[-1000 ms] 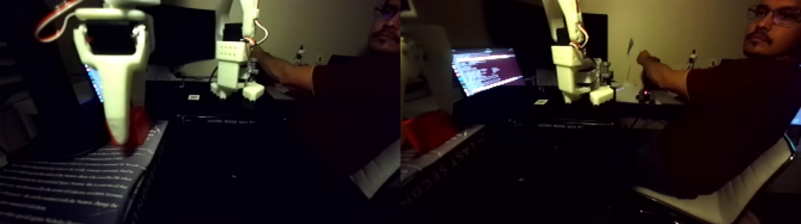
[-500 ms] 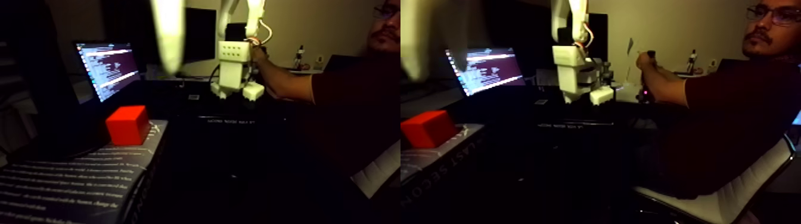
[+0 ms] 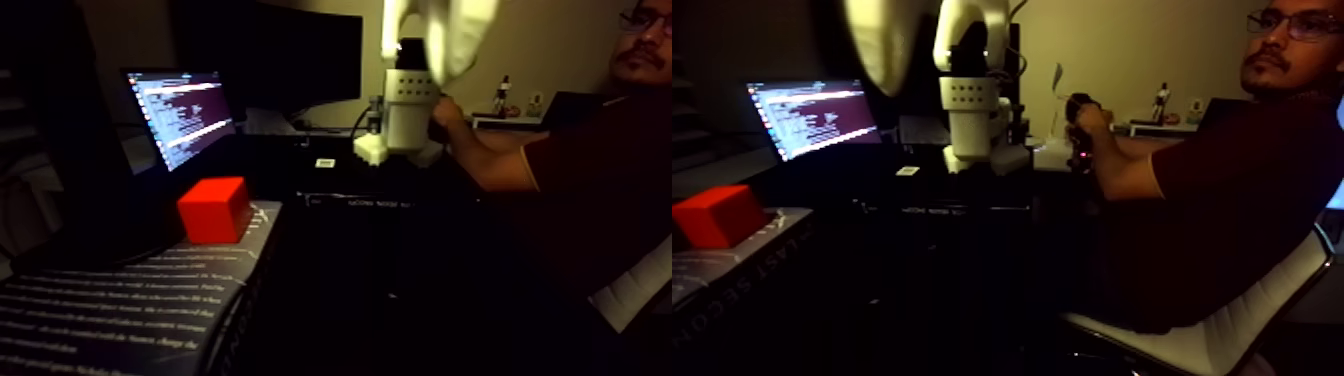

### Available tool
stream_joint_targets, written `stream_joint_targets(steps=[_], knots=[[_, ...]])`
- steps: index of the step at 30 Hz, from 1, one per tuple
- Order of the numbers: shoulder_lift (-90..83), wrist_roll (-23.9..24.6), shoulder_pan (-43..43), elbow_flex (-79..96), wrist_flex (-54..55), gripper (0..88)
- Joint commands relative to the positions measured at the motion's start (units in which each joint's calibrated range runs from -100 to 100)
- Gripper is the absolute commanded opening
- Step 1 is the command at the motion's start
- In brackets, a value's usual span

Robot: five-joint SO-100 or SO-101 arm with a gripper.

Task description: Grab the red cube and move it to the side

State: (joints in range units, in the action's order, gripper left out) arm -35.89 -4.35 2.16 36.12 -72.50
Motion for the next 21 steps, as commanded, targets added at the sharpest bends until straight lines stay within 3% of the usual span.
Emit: stream_joint_targets(steps=[1, 7, 12, 21], knots=[[-11.5, 3.9, 4.7, 16.7, 11.3, 0.8], [-30.9, 5.0, 8.4, 40.0, 20.6, 0.6], [-46.0, 9.6, 7.7, 51.5, 20.0, 0.6], [-58.6, 9.4, 6.9, 59.7, 16.3, 0.6]])
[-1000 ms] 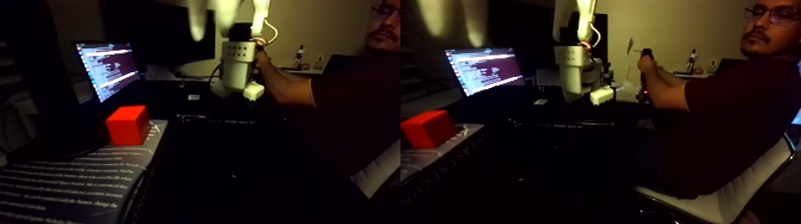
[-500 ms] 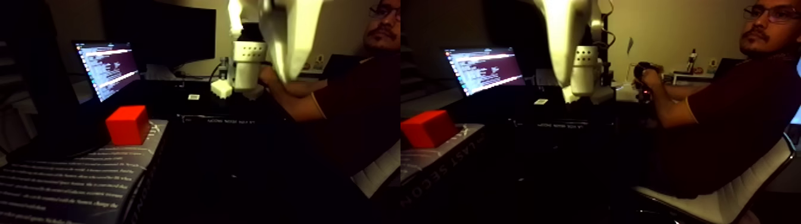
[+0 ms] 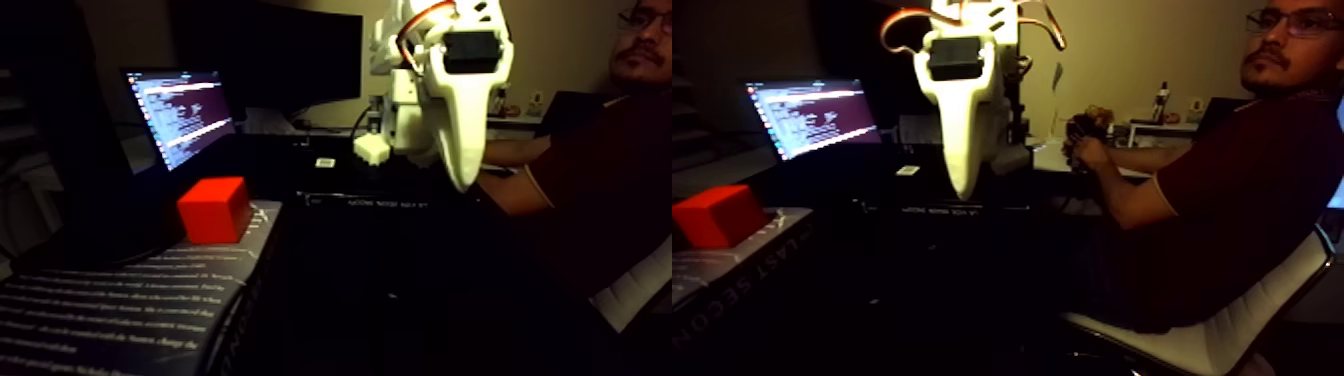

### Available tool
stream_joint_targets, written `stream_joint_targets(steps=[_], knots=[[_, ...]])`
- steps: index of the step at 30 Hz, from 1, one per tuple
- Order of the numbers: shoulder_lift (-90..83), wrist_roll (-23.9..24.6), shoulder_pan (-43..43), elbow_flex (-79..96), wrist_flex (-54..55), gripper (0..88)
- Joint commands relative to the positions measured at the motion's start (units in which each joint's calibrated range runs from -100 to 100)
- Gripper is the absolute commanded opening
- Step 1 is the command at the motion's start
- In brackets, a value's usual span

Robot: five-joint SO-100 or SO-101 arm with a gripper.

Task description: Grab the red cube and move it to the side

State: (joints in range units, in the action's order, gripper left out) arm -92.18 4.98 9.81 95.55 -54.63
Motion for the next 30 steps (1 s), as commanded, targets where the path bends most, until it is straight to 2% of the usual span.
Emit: stream_joint_targets(steps=[1, 30], knots=[[-2.9, 0.0, -1.1, 0.5, -1.6, 0.6], [-6.7, 0.1, -1.3, 1.5, -3.6, 0.6]])
